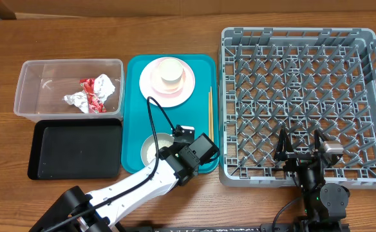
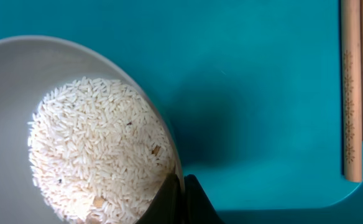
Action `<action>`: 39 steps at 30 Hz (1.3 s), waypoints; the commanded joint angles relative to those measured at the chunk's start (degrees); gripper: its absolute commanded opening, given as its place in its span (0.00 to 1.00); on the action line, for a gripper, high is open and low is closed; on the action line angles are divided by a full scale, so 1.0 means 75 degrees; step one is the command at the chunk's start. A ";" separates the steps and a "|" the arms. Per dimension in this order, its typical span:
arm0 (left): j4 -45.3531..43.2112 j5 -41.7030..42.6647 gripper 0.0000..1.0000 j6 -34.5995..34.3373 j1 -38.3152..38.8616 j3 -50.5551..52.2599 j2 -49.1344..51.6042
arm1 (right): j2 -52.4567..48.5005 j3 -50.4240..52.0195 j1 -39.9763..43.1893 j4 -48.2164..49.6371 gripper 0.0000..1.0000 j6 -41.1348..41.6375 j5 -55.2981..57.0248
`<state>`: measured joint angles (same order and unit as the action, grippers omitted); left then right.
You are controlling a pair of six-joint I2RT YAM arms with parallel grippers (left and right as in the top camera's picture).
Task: Sort waste into correct bins and load items into the dishwasher
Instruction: 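Lift the rice bowl and carry it over the black tray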
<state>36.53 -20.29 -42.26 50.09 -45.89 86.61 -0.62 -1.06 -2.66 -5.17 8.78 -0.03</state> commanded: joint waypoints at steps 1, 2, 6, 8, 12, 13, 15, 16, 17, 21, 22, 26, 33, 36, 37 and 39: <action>0.0358 0.0032 0.04 0.0012 -0.0050 -0.0367 -0.0026 | 0.0058 0.0082 0.0020 0.0047 1.00 -0.0006 -0.0003; 0.0530 0.0009 0.04 0.0044 -0.0085 -0.0536 -0.0067 | 0.0058 0.0082 0.0020 0.0047 1.00 -0.0006 -0.0006; 0.1556 -0.0026 0.04 0.0122 -0.0385 -0.1536 -0.0364 | 0.0061 0.0082 0.0020 0.0047 1.00 -0.0006 -0.0006; 0.1996 0.0189 0.04 0.0452 -0.0667 -0.2122 -0.0562 | 0.0061 0.0082 0.0020 0.0047 1.00 -0.0006 -0.0003; 0.2903 0.1227 0.04 0.1259 -0.1580 -0.3209 -0.0895 | 0.0058 0.0082 0.0020 0.0047 1.00 -0.0006 -0.0003; 0.3136 0.1513 0.04 0.1431 -0.1874 -0.3436 -0.0965 | 0.0061 0.0082 0.0020 0.0047 1.00 -0.0006 -0.0006; 0.3593 0.2180 0.04 0.1862 -0.2582 -0.3832 -0.1122 | 0.0061 0.0082 0.0020 0.0047 1.00 -0.0006 -0.0003; 0.3800 0.2611 0.04 0.2168 -0.3051 -0.3981 -0.1215 | 0.0061 0.0082 0.0020 0.0047 1.00 -0.0006 -0.0006; 0.3934 0.2955 0.04 0.2439 -0.3439 -0.4060 -0.1288 | 0.0061 0.0082 0.0020 0.0047 1.00 -0.0006 -0.0006; 0.4403 0.4351 0.04 0.3582 -0.5476 -0.4097 -0.1521 | 0.0061 0.0082 0.0020 0.0047 1.00 -0.0006 -0.0006; 0.4505 0.4639 0.04 0.3824 -0.5896 -0.4097 -0.1521 | 0.0061 0.0082 0.0020 0.0047 1.00 -0.0006 -0.0006; 0.4817 0.6586 0.04 0.5316 -0.8075 -0.3926 -0.1460 | 0.0058 0.0082 0.0020 0.0047 1.00 -0.0006 -0.0006; 0.4543 0.9527 0.04 0.6764 -1.0990 -0.2911 -0.1256 | 0.0058 0.0082 0.0020 0.0047 1.00 -0.0006 -0.0006; 0.3888 1.0663 0.04 0.6898 -1.1861 -0.2206 -0.1075 | 0.0058 0.0082 0.0020 0.0047 1.00 -0.0006 -0.0006; 0.3634 1.1019 0.04 0.6898 -1.2071 -0.1988 -0.0994 | 0.0061 0.0082 0.0020 0.0047 1.00 -0.0006 -0.0003; 0.3206 1.1686 0.04 0.6901 -1.2383 -0.1661 -0.0813 | 0.0058 0.0082 0.0020 0.0047 1.00 -0.0006 -0.0006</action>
<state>63.55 52.05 6.04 -39.31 -61.78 78.59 -0.62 -1.06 -2.66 -5.17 8.78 -0.01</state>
